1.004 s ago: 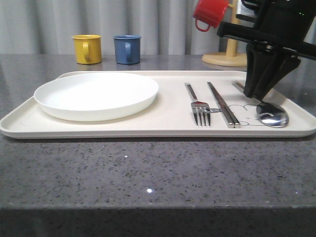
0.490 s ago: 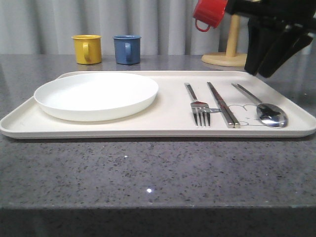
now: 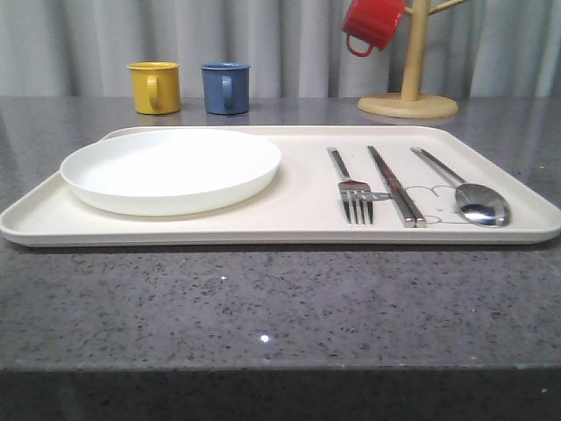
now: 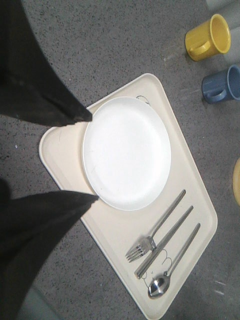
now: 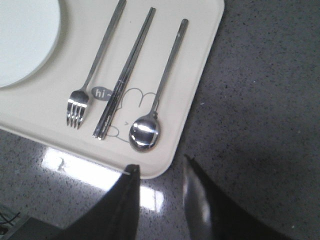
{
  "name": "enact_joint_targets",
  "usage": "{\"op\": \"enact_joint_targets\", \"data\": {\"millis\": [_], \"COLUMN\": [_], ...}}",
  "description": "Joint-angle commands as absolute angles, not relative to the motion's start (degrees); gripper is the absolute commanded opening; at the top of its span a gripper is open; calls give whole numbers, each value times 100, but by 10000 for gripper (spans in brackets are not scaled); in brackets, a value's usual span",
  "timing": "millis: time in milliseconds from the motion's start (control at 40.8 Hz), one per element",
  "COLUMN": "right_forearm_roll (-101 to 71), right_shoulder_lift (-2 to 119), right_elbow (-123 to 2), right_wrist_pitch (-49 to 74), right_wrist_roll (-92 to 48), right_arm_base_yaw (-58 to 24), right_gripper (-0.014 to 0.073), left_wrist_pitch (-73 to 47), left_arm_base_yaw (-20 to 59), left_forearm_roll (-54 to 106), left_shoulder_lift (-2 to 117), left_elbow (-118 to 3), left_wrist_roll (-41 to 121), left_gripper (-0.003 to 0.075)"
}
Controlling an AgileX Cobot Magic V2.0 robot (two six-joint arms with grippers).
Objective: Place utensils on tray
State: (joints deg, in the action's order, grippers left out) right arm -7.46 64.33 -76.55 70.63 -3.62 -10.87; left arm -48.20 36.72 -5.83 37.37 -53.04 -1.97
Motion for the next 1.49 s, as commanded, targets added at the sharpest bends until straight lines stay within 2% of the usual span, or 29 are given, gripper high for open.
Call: {"op": "enact_joint_targets", "data": {"millis": [0, 392, 539, 980, 1102, 1225, 1298, 1372, 1470], "right_forearm_roll": [-717, -683, -683, -683, -679, -679, -679, -679, -679], "right_shoulder_lift": [5566, 2059, 1173, 1033, 1033, 1033, 1033, 1033, 1033], "right_elbow": [-7420, -5672, -5193, -4877, -4877, -4877, -4877, -4877, -4877], "right_wrist_pitch": [6872, 6451, 6399, 6232, 6153, 6114, 6103, 6098, 6098], "right_wrist_roll": [-496, -523, -517, -471, -471, -471, -471, -471, -471], "right_arm_base_yaw": [-1086, -1086, -1078, -1067, -1067, -1067, -1067, -1067, -1067], "right_gripper": [255, 255, 255, 250, 147, -36, -127, -120, -122], "left_wrist_pitch": [-4388, -4388, -4365, -4353, -4375, -4415, -4415, -4400, -4400], "left_arm_base_yaw": [3703, 3703, 3703, 3703, 3703, 3703, 3703, 3703, 3703], "left_forearm_roll": [-601, -601, -601, -601, -601, -601, -601, -601, -601], "left_shoulder_lift": [3752, 3752, 3752, 3752, 3752, 3752, 3752, 3752, 3752], "left_elbow": [-5450, -5450, -5450, -5450, -5450, -5450, -5450, -5450, -5450], "left_wrist_roll": [-243, -243, -243, -243, -243, -243, -243, -243, -243], "left_gripper": [293, 293, 293, 293, 290, 181, 82, -5, -18]}}
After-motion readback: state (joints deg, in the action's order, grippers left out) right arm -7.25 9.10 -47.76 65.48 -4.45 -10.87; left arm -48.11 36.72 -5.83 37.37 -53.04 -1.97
